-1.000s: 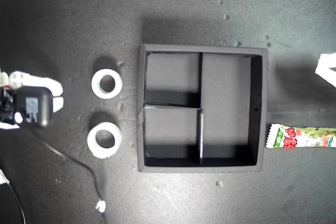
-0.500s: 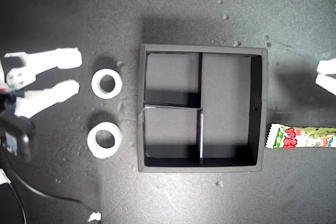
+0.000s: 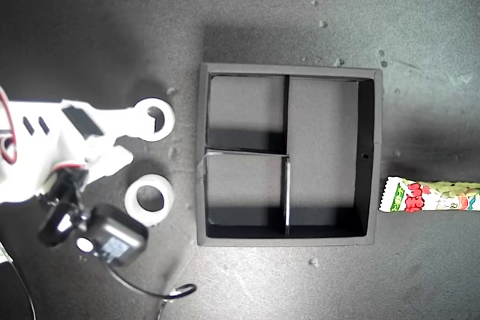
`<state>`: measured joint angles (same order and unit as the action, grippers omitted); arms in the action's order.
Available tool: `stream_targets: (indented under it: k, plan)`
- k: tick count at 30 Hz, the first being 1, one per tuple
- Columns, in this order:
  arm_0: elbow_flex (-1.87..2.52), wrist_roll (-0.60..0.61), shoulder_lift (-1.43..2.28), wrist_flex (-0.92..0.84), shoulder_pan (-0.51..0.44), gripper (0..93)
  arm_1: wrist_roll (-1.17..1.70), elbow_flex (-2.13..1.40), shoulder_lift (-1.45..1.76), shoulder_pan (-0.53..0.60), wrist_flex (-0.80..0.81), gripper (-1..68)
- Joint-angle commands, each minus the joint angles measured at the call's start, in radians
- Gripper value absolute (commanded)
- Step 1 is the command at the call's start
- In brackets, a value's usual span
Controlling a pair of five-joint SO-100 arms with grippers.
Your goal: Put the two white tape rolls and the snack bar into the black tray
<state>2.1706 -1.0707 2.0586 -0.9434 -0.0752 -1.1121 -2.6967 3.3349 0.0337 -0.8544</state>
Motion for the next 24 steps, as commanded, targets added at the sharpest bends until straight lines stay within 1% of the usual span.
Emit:
stream_targets:
  k: [1,8,14,20,24]
  plan:
    - [-0.060,-0.040,-0.049,0.000,-0.029,14.3,0.046,0.043,-0.009,0.011,0.000,15.3]
    - [-0.069,-0.034,-0.126,0.054,-0.021,14.9,0.044,0.049,-0.009,-0.003,-0.044,16.0]
    - [-0.140,-0.021,-0.244,0.054,-0.006,15.7,0.038,0.041,-0.009,-0.009,-0.049,16.0]
    - [-0.144,-0.031,-0.287,0.051,0.015,16.0,0.040,0.043,-0.009,-0.009,-0.051,16.0]
    - [-0.160,-0.031,-0.331,0.052,0.034,16.0,0.040,0.052,-0.012,-0.014,-0.032,17.1]
